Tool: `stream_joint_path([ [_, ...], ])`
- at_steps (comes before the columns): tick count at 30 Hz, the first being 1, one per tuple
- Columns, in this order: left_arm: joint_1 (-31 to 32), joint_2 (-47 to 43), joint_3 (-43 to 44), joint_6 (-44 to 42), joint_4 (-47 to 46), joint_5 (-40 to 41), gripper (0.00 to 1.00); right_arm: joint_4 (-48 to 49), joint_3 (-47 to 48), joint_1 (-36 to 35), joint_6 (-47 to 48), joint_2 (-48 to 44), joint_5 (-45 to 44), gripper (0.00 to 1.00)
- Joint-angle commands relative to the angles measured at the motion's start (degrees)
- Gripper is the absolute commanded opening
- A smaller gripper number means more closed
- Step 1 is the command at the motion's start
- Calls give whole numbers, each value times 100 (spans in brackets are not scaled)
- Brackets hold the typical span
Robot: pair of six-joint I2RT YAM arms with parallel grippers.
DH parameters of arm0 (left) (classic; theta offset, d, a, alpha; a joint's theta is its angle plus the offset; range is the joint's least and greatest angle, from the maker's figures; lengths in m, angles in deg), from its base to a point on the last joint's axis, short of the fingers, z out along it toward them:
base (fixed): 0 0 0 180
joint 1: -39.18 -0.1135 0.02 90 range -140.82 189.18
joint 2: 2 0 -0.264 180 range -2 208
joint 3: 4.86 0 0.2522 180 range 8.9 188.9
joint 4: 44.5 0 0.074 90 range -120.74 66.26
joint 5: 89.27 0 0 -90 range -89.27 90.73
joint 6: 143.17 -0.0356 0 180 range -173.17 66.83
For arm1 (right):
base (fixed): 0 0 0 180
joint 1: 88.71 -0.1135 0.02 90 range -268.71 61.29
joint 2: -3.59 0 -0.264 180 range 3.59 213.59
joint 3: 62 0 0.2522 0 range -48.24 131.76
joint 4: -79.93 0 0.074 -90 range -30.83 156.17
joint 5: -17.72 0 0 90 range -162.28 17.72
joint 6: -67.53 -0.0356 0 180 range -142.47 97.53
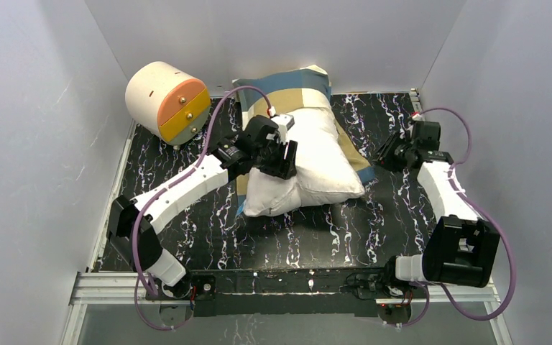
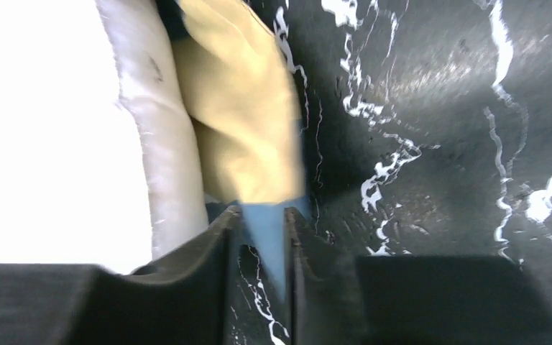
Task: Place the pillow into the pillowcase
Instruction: Stuff the pillow into the pillowcase.
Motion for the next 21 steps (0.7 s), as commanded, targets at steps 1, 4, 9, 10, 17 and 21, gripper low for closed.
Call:
stream_joint_path([
  [1, -180, 144, 1000, -420, 214, 66, 59, -660, 731, 118, 224, -260, 243, 44],
  [4, -191, 771, 2021, -883, 764, 603, 61, -692, 945, 122, 79, -422, 726, 60],
  [9, -222, 1654, 3055, -1542, 723, 1159, 69, -179, 911, 107, -381, -526, 1642, 77],
  [10, -223, 1835, 3252, -1704, 670, 1265, 70, -109, 881, 82, -444, -508, 1743, 82],
  [17, -224, 2986, 4257, -2835, 25, 1731, 76, 201, 724, -30, -439, -333, 1598, 87],
  [21, -229, 3620, 4586, -3283, -420, 2021, 80, 102, 696, -172, -312, -71, 1700, 86],
])
